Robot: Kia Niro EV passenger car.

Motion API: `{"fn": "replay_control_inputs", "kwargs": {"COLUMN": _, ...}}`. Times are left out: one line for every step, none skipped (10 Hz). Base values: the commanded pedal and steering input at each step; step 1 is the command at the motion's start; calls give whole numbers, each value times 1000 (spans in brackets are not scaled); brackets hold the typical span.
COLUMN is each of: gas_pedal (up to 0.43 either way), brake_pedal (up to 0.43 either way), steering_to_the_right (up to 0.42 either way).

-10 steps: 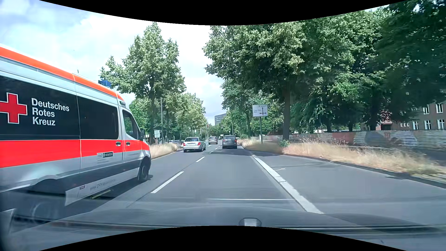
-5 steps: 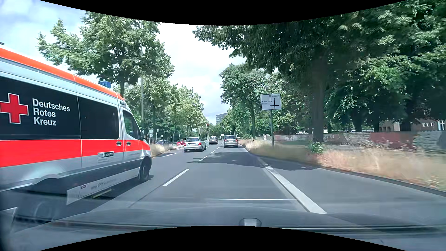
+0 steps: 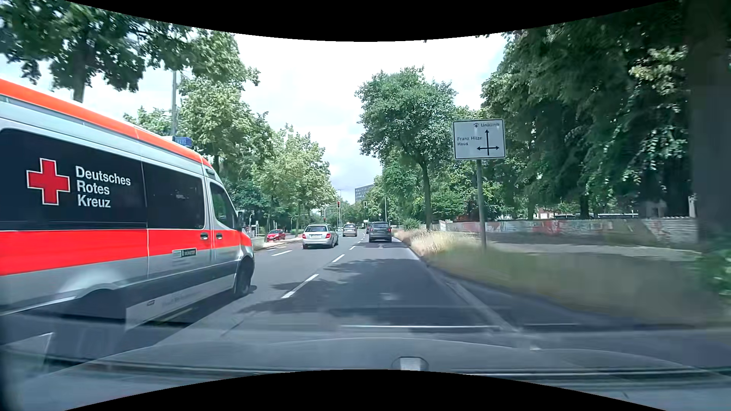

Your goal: Follow the waypoints while adhering to traffic rules and regulations

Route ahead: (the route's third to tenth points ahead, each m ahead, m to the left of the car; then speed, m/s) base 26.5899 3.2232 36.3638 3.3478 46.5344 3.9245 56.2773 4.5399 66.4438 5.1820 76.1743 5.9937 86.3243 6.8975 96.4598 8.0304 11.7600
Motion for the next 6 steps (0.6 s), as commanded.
{"fn": "replay_control_inputs", "kwargs": {"gas_pedal": 189, "brake_pedal": 18, "steering_to_the_right": -3}}
{"fn": "replay_control_inputs", "kwargs": {"gas_pedal": 189, "brake_pedal": 18, "steering_to_the_right": -3}}
{"fn": "replay_control_inputs", "kwargs": {"gas_pedal": 189, "brake_pedal": 18, "steering_to_the_right": -3}}
{"fn": "replay_control_inputs", "kwargs": {"gas_pedal": 189, "brake_pedal": 18, "steering_to_the_right": -3}}
{"fn": "replay_control_inputs", "kwargs": {"gas_pedal": 189, "brake_pedal": 18, "steering_to_the_right": -3}}
{"fn": "replay_control_inputs", "kwargs": {"gas_pedal": 189, "brake_pedal": 18, "steering_to_the_right": -2}}
